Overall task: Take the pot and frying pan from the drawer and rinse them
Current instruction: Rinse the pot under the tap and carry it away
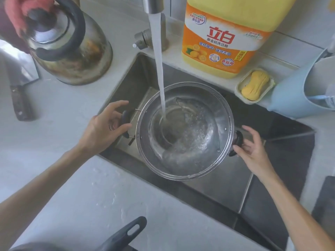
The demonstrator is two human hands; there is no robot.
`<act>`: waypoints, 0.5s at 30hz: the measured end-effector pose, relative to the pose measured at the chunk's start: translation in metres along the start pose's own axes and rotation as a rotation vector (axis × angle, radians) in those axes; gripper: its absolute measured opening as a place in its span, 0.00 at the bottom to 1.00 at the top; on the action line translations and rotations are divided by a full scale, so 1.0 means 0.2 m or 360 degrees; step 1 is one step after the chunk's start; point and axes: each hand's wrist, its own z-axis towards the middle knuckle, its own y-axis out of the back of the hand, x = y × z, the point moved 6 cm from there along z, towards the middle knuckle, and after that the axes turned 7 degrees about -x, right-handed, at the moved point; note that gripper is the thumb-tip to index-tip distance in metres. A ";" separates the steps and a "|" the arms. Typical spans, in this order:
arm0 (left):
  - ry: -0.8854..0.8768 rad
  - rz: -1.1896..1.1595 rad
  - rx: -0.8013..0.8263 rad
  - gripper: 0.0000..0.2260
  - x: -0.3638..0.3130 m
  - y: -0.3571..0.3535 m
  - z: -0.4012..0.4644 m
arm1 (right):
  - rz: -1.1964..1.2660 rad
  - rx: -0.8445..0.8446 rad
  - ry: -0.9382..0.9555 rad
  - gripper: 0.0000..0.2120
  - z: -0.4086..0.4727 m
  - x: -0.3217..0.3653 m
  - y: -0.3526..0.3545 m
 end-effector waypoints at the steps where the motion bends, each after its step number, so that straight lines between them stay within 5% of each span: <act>1: 0.0013 0.0027 -0.0007 0.24 0.01 -0.01 0.01 | -0.0004 -0.0021 0.0007 0.28 0.01 0.00 0.01; 9: 0.0083 -0.0014 -0.0100 0.07 0.05 -0.06 0.13 | 0.0050 -0.0226 0.0128 0.17 0.13 0.11 0.10; 15: 0.0205 -0.0180 -0.0093 0.09 0.13 -0.05 0.17 | 0.0042 -0.0227 0.0276 0.18 0.15 0.21 0.10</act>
